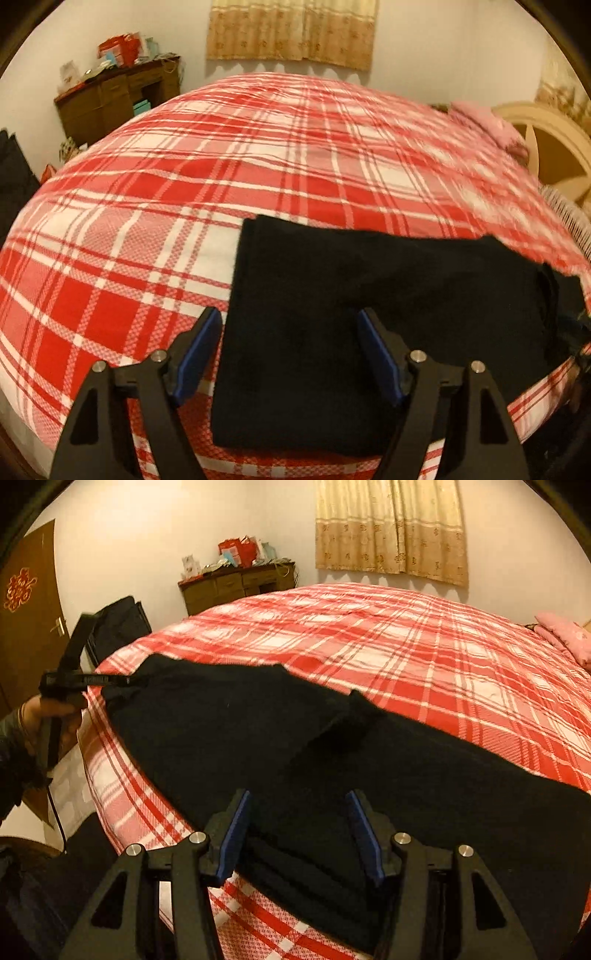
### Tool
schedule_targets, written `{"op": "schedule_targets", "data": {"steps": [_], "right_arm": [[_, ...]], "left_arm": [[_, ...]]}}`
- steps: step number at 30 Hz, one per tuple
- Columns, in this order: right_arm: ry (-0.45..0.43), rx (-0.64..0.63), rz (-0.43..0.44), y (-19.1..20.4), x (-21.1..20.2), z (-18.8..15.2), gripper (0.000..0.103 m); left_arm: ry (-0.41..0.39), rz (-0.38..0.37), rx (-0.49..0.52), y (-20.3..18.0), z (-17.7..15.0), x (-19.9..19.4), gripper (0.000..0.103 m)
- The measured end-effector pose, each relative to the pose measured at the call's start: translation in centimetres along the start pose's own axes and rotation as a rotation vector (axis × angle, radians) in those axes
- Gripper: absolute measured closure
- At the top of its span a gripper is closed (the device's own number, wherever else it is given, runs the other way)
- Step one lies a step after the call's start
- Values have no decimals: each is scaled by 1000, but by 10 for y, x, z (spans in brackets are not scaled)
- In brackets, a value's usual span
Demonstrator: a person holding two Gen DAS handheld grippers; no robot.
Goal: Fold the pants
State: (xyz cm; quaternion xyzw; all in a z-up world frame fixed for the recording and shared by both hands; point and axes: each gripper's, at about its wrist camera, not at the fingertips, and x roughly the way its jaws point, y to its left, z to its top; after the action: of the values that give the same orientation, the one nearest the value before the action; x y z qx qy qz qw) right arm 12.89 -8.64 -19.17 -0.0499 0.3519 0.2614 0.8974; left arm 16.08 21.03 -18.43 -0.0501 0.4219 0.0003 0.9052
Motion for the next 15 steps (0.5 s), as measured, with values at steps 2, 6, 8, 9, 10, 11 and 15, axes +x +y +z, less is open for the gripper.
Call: {"op": "schedule_targets", "data": {"steps": [2,6,8,9,10,11,15], "right_arm": [[-37,1,-7,-1,-7,2,47],[-23,-4,-42,-2,-6,3,47],[24,0,-52,-5,3,1,47],[36,3,-51,-7,6,0,46],[21,4,-51,-7,4,-1,46],[22,4,-53,-7,4,-1,46],[9,-5,-67,-4,0,1,46]], "left_arm": [[5,-9,-1,0,1,0,26],[7,-2,0,0,1,0,27],[6,8,10,-1,0,1,27],[6,17,20,-3,-1,1,27],[5,25,29,-4,-1,1,27],[4,32,36,-6,-2,1,28],[2,53,44,-5,-2,-3,47]]}}
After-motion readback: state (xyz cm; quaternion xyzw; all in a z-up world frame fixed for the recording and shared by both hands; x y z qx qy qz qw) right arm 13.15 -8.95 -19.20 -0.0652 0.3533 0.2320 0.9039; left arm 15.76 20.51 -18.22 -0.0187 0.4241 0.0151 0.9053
